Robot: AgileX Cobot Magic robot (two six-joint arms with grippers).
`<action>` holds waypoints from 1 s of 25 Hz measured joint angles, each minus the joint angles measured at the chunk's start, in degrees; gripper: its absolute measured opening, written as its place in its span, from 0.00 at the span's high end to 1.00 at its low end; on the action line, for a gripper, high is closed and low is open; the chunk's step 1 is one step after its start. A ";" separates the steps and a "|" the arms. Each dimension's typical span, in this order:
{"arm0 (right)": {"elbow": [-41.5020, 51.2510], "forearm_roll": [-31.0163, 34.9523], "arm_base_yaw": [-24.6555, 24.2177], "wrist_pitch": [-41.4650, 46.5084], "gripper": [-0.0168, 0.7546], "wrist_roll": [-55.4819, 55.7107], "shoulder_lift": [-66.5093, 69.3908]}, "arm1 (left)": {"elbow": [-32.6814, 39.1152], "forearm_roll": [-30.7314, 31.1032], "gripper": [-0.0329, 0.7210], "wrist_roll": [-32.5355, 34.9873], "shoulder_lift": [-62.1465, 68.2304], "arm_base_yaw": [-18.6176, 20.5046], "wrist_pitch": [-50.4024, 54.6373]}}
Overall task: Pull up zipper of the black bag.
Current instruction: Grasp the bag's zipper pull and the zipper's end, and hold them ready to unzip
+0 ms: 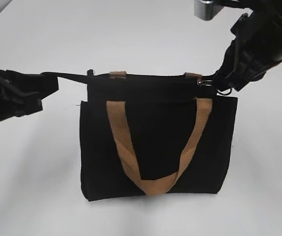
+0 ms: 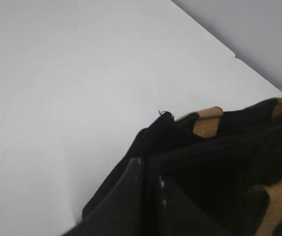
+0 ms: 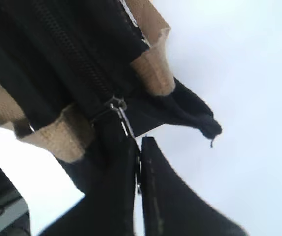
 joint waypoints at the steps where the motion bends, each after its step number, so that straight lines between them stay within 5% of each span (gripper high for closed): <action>1: 0.00 1.07 -1.33 0.10 0.98 0.53 0.00 | 0.00 0.16 0.95 0.00 -0.04 0.07 0.02; 12: -0.07 5.92 -5.53 2.37 0.98 6.42 -0.18 | 0.00 0.26 0.95 0.18 -0.07 0.25 1.82; 14: -0.07 5.71 -6.00 3.29 0.93 9.28 -0.18 | 0.00 -0.95 0.94 0.18 -0.12 0.25 2.91; 16: -0.07 0.35 -7.86 5.87 0.79 11.73 -0.18 | 0.00 -3.00 0.90 -0.02 -0.66 1.01 5.60; 20: -0.01 -5.75 -10.49 8.56 0.36 17.99 -0.41 | -0.02 -4.39 0.61 -0.08 -3.04 1.36 10.75; 22: -0.01 -7.11 -11.06 9.92 0.26 22.02 -0.67 | -0.84 -4.68 0.40 -0.13 -5.90 1.36 14.00; 25: -0.01 -8.46 -11.63 11.89 0.21 26.35 -0.84 | -3.74 -5.21 0.26 -0.13 -10.78 1.36 24.22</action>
